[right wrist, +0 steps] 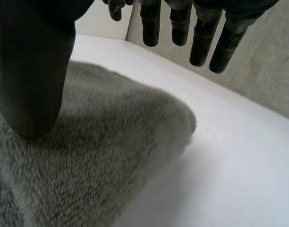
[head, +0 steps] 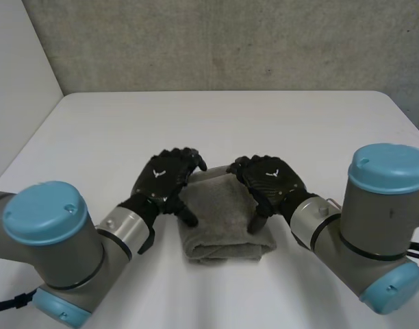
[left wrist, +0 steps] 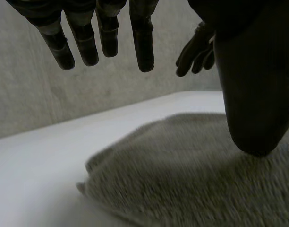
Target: Fold the towel.
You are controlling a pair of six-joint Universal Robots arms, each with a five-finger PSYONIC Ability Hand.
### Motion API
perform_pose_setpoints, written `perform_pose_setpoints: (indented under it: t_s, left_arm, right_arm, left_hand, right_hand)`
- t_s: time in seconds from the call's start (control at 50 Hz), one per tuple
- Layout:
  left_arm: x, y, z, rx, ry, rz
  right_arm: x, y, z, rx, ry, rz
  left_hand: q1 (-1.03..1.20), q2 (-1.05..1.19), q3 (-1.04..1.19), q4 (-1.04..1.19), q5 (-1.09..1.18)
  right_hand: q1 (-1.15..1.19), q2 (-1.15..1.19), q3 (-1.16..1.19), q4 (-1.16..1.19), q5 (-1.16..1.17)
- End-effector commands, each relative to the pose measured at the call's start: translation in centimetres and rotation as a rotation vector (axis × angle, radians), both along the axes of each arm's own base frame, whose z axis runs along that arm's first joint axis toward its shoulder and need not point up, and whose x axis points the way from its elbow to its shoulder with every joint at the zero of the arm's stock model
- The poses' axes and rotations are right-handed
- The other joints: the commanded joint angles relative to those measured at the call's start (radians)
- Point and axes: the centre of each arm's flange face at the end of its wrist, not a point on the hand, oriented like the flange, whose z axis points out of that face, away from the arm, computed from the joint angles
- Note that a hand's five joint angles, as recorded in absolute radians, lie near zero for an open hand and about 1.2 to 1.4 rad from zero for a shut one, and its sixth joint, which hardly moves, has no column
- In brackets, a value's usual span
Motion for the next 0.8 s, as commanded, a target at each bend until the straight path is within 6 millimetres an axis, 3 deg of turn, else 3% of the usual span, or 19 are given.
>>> perform_pose_setpoints:
  t_s: [0.02, 0.1, 0.28, 0.44, 0.48, 0.5, 0.54, 0.56, 0.58, 0.6, 0.62, 0.64, 0.66, 0.7, 0.72, 0.76, 0.78, 0.8]
  left_arm:
    - [-0.1, -0.3, -2.9, 0.06, -0.046, 0.0]
    - [-0.2, -0.6, -4.1, 0.076, -0.075, 0.001]
    - [-0.2, -0.6, -3.8, 0.065, -0.077, 0.0]
    - [-0.3, -0.8, -1.6, 0.032, -0.055, 0.001]
    - [-0.2, -0.9, 0.3, 0.003, -0.038, 0.004]
    - [-0.2, -0.9, 0.3, 0.003, -0.038, 0.004]
    - [-0.3, -1.1, 2.6, -0.032, -0.018, 0.008]
    - [-0.3, -1.1, 2.6, -0.032, -0.018, 0.008]
    - [-0.4, -1.3, 3.9, -0.049, -0.008, 0.008]
    - [-0.4, -1.4, 5.1, -0.062, 0.0, 0.012]
    - [-0.4, -1.4, 5.1, -0.062, 0.0, 0.012]
    - [-0.3, -1.5, 6.5, -0.073, 0.006, 0.018]
    - [-0.3, -1.5, 6.5, -0.073, 0.006, 0.018]
    - [0.0, -1.7, 9.2, -0.092, 0.018, 0.031]
    - [0.0, -1.7, 9.2, -0.092, 0.018, 0.031]
    - [0.6, -1.8, 12.0, -0.12, 0.033, 0.072]
    - [0.6, -1.8, 12.0, -0.121, 0.033, 0.073]
    - [1.2, -2.1, 13.3, -0.135, 0.04, 0.119]
  right_arm:
    - [0.1, -1.0, -2.9, 0.062, 0.032, -0.008]
    - [0.3, -1.3, -4.0, 0.088, 0.045, -0.009]
    - [0.2, -1.4, -3.3, 0.075, 0.036, -0.012]
    - [0.2, -1.3, 0.5, -0.009, -0.011, -0.023]
    - [0.0, -1.1, 2.9, -0.061, -0.042, -0.023]
    - [0.0, -1.1, 2.9, -0.062, -0.042, -0.023]
    - [-0.1, -1.1, 5.8, -0.133, -0.081, -0.032]
    - [-0.1, -1.1, 5.8, -0.133, -0.081, -0.032]
    - [-0.2, -1.1, 7.1, -0.159, -0.097, -0.035]
    - [-0.2, -1.1, 7.1, -0.159, -0.097, -0.035]
    - [-0.3, -1.0, 8.3, -0.18, -0.109, -0.04]
    - [-0.5, -1.0, 9.8, -0.206, -0.122, -0.055]
    - [-0.5, -1.0, 9.8, -0.206, -0.122, -0.055]
    - [-2.0, -1.7, 12.1, -0.234, -0.122, -0.144]
    - [-2.0, -1.7, 12.1, -0.235, -0.122, -0.144]
    - [-2.8, -2.2, 12.9, -0.242, -0.118, -0.198]
    - [-3.4, -2.5, 13.5, -0.249, -0.114, -0.241]
    - [-3.9, -2.7, 14.1, -0.256, -0.114, -0.277]
  left_hand:
    - [-0.04, -0.037, -0.039, -0.044, -0.021]
    - [-0.043, -0.04, -0.042, -0.047, -0.023]
    - [-0.052, -0.049, -0.051, -0.056, -0.032]
    - [-0.064, -0.06, -0.063, -0.068, -0.044]
    - [-0.064, -0.06, -0.063, -0.068, -0.044]
    - [-0.064, -0.06, -0.063, -0.068, -0.044]
    - [-0.064, -0.06, -0.063, -0.068, -0.044]
    - [-0.064, -0.06, -0.063, -0.068, -0.044]
    - [-0.064, -0.06, -0.063, -0.068, -0.044]
    - [-0.064, -0.06, -0.063, -0.068, -0.044]
    - [-0.064, -0.06, -0.063, -0.068, -0.044]
    - [-0.066, -0.063, -0.066, -0.071, -0.047]
    - [-0.066, -0.063, -0.066, -0.071, -0.047]
    - [-0.066, -0.063, -0.066, -0.071, -0.047]
    - [-0.066, -0.063, -0.066, -0.071, -0.047]
    - [-0.061, -0.058, -0.06, -0.065, -0.041]
    - [-0.061, -0.058, -0.06, -0.065, -0.041]
    - [-0.058, -0.055, -0.057, -0.062, -0.038]
  right_hand:
    - [-0.059, -0.073, -0.076, -0.086, -0.061]
    - [-0.059, -0.073, -0.076, -0.086, -0.061]
    - [-0.059, -0.073, -0.076, -0.086, -0.061]
    - [-0.059, -0.073, -0.076, -0.086, -0.061]
    - [-0.059, -0.073, -0.076, -0.086, -0.061]
    - [-0.059, -0.073, -0.076, -0.086, -0.061]
    - [-0.059, -0.073, -0.076, -0.086, -0.061]
    - [-0.059, -0.073, -0.076, -0.086, -0.061]
    - [-0.059, -0.073, -0.076, -0.086, -0.061]
    - [-0.059, -0.073, -0.076, -0.086, -0.061]
    - [-0.059, -0.073, -0.076, -0.086, -0.061]
    - [-0.059, -0.073, -0.076, -0.086, -0.061]
    - [-0.059, -0.073, -0.076, -0.086, -0.061]
    - [-0.059, -0.073, -0.076, -0.086, -0.061]
    - [-0.059, -0.073, -0.076, -0.086, -0.061]
    - [-0.059, -0.073, -0.076, -0.086, -0.061]
    - [-0.059, -0.073, -0.076, -0.086, -0.061]
    - [-0.059, -0.073, -0.076, -0.086, -0.061]
